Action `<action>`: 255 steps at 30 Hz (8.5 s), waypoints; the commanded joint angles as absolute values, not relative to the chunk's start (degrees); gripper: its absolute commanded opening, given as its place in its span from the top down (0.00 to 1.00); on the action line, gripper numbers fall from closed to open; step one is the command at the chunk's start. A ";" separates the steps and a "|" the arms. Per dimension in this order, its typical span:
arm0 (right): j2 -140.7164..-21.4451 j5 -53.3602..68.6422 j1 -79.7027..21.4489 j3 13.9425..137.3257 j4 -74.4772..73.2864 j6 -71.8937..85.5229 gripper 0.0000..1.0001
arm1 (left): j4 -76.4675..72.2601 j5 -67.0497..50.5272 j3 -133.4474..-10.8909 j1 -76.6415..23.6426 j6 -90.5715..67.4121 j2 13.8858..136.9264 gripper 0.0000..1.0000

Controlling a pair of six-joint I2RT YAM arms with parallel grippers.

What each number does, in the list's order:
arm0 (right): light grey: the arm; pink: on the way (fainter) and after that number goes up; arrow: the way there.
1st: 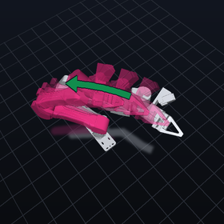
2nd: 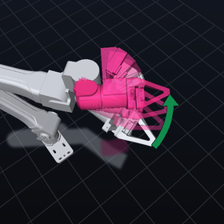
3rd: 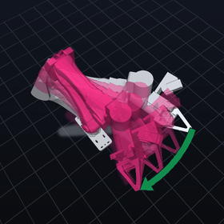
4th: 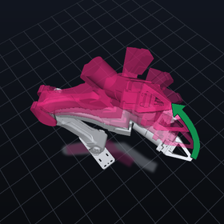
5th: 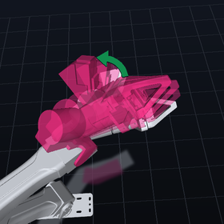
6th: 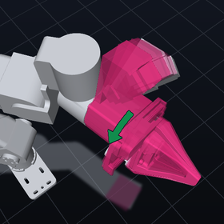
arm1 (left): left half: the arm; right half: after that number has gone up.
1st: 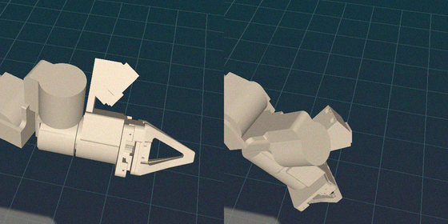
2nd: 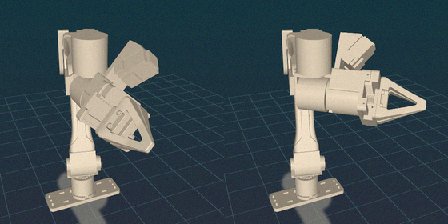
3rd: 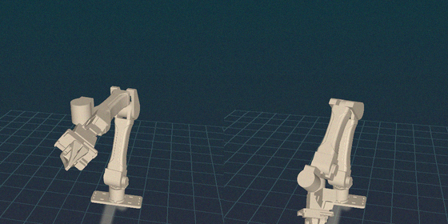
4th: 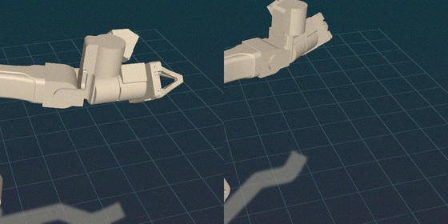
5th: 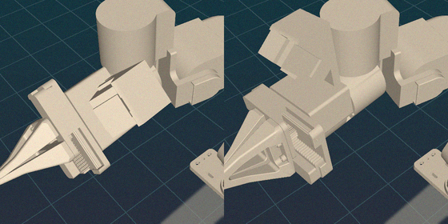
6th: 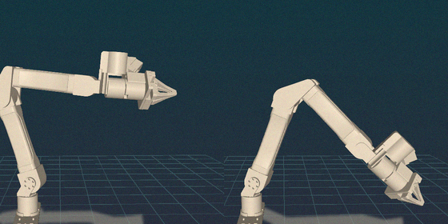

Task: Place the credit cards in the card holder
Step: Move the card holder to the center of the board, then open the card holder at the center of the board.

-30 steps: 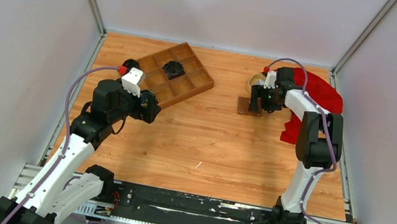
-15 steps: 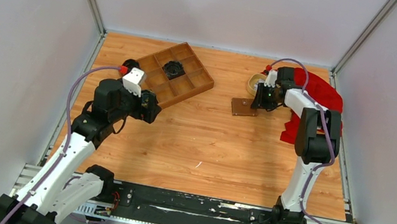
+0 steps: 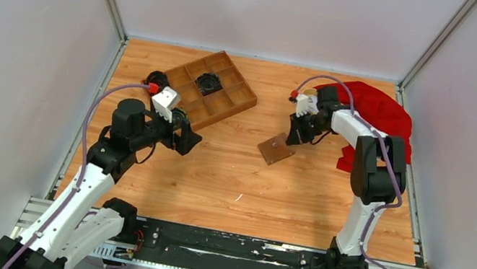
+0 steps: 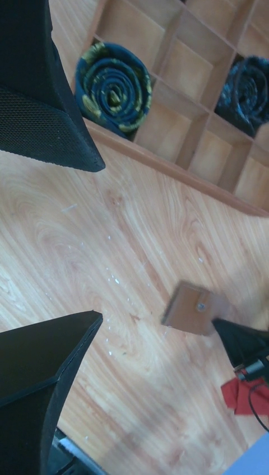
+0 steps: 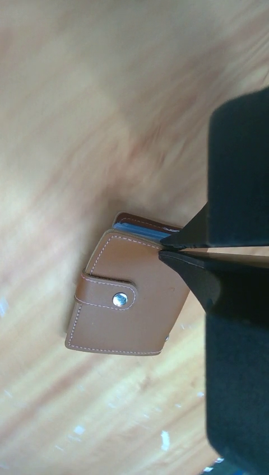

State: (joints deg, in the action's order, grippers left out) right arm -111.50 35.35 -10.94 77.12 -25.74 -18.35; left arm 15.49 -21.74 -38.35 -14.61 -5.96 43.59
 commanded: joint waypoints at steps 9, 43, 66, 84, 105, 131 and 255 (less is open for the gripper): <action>-102.37 33.67 -30.98 66.24 -45.77 -52.65 0.88 | -4.39 -37.65 -30.21 -18.13 -29.05 46.92 0.03; -85.44 32.17 -48.95 45.82 -29.84 -81.17 0.62 | -21.81 -13.30 -19.07 -46.22 -43.33 70.15 0.52; -83.10 24.76 -48.87 46.85 -29.90 -79.05 0.63 | -26.74 -17.05 -22.83 -48.84 -42.84 80.27 0.52; -85.54 22.72 -51.44 45.26 -24.04 -77.26 0.70 | -32.98 -19.87 -25.74 -49.66 -44.30 91.66 0.52; -85.45 20.19 -51.41 45.82 -19.21 -72.00 0.76 | -33.02 -18.06 -25.82 -49.66 -45.41 98.19 0.97; -80.27 10.56 -52.41 43.48 -9.04 -69.26 1.00 | -33.04 -21.30 -26.32 -49.65 -43.17 99.23 1.00; -80.13 55.09 -9.90 59.15 -47.29 -47.38 0.62 | 14.31 32.35 -58.61 -68.47 -36.51 99.83 0.44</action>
State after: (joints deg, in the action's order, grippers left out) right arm -80.20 54.83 -10.68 59.55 -45.69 -47.35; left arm 15.07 30.65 -58.06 -68.03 -34.59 98.74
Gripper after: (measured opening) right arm 0.383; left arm 0.598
